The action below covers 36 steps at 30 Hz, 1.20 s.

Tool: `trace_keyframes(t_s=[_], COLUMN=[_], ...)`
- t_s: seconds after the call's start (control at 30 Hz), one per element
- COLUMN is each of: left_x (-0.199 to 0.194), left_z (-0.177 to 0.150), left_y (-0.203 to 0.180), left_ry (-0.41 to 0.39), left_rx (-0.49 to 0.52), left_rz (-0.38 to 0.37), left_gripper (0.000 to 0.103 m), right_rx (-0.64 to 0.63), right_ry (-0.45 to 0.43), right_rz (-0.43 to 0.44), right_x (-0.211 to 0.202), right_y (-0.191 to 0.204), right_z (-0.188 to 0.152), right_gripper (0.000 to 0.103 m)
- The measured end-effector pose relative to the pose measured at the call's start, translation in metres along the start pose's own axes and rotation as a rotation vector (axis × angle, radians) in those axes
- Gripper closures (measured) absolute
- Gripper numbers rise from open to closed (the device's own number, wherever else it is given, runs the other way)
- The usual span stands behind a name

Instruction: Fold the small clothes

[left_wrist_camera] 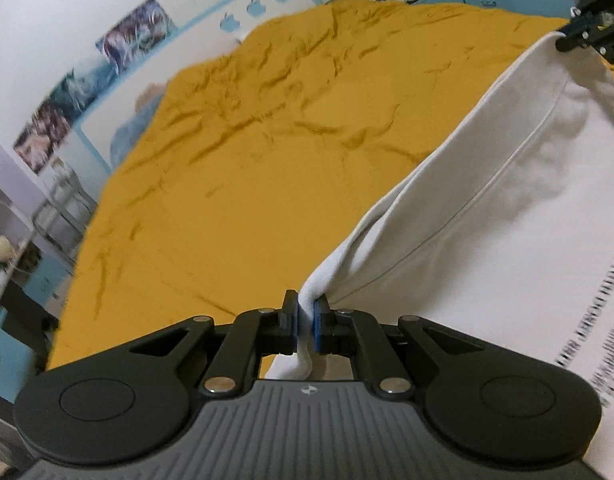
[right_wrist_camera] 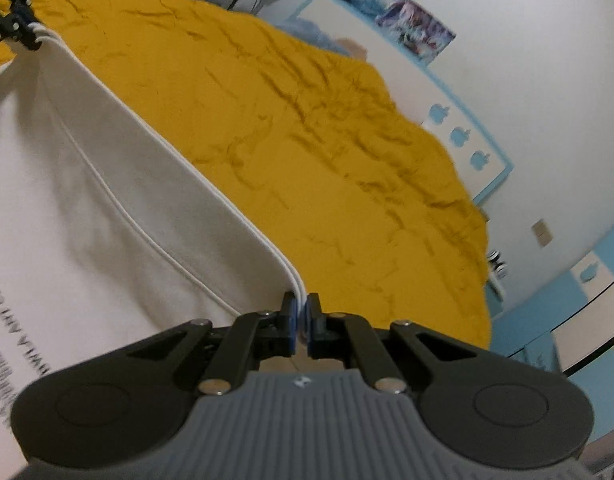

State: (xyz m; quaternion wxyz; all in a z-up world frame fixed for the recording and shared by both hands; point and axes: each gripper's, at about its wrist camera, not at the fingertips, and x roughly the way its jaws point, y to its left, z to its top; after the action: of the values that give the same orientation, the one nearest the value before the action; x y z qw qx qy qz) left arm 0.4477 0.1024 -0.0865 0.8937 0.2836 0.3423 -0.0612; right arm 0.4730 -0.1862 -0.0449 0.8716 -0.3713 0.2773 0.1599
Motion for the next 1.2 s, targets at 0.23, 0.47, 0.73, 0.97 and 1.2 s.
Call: trace_keyframes(t_s=[0.23, 0.47, 0.73, 0.97, 1.2], left_x=[0.034, 0.038, 0.022, 0.046, 0.053], left_z=[-0.013, -0.017, -0.03, -0.07, -0.074], left_y=[0.0, 0.017, 0.1, 0.129, 0.127], left_ry=[0.027, 0.001, -0.024, 0.045, -0.001], left_rx=[-0.073, -0.152, -0.543, -0.909, -0.967], left_rz=[-0.024, -0.001, -0.048, -0.248, -0.256], left_gripper=[0.088, 0.064, 0.057, 0.057, 0.093], right_rx=[0.1, 0.138, 0.37, 0.742, 1.002], right_ry=[0.049, 0.04, 0.017, 0.078, 0.069], right_rz=[0.051, 0.0, 0.017, 0.131, 0.268], right_x=[0.075, 0.107, 0.077, 0.087, 0.107], right_y=[0.012, 0.019, -0.029, -0.064, -0.072], right_z=[-0.012, -0.017, -0.036, -0.071, -0.098], right_gripper=[0.103, 0.085, 0.063, 0.06, 0.095])
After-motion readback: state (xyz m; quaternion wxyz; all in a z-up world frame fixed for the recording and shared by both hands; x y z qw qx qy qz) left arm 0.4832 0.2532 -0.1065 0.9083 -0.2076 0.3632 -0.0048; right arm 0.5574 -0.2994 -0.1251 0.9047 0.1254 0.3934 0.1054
